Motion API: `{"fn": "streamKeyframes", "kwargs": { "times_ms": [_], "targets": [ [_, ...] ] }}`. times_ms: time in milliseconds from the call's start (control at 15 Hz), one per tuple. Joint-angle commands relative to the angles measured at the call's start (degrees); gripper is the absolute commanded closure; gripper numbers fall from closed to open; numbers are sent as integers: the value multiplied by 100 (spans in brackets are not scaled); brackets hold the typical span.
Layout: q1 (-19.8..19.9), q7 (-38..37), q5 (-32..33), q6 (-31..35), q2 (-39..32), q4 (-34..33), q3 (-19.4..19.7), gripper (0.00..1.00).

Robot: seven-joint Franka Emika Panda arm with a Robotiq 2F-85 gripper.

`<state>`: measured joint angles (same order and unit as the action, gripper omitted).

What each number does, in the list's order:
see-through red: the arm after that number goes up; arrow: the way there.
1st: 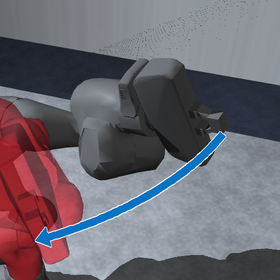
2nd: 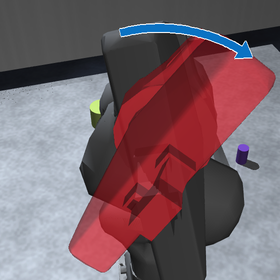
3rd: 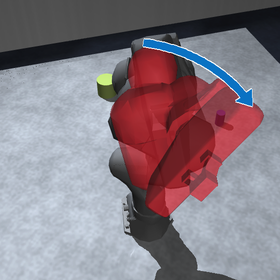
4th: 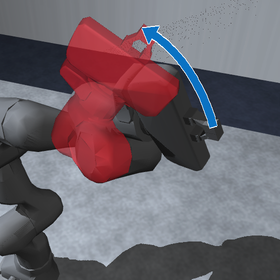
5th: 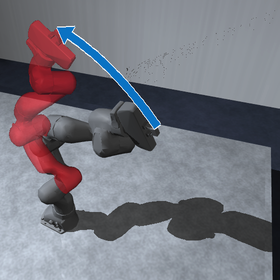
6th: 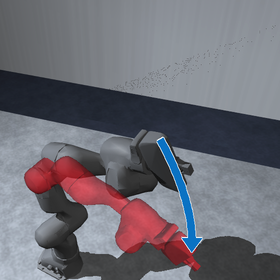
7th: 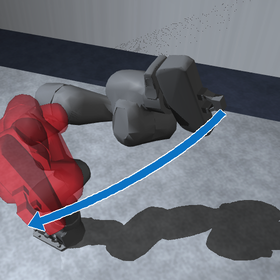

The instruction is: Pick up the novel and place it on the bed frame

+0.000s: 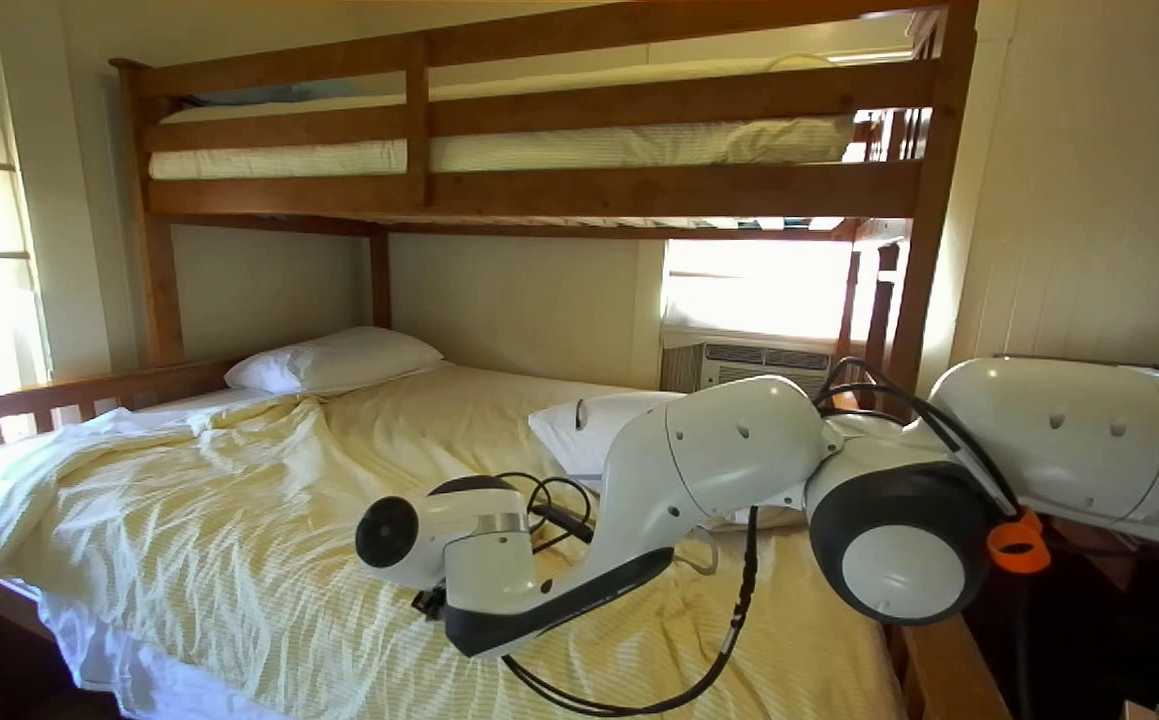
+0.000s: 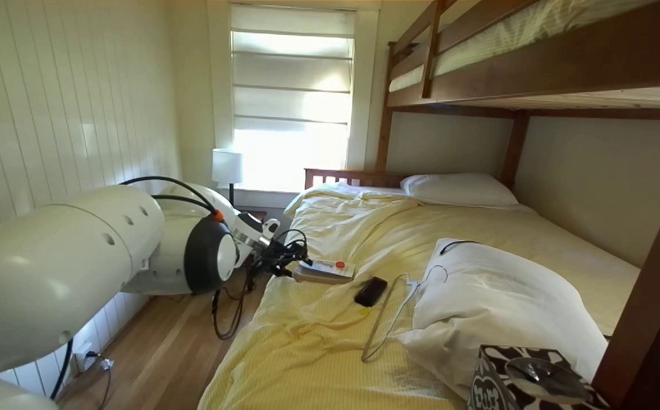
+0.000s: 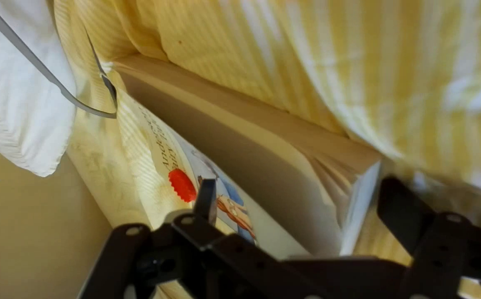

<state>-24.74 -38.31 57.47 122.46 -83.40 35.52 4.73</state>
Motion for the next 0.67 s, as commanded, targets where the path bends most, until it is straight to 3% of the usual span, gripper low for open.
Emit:
{"fn": "streamKeyframes", "kwargs": {
  "times_ms": [0,600],
  "targets": [
    [-27,29,-94,-318,-261,-328,-6,0],
    [24,-782,106,-357,-363,-705,543,0]
  ]
}}
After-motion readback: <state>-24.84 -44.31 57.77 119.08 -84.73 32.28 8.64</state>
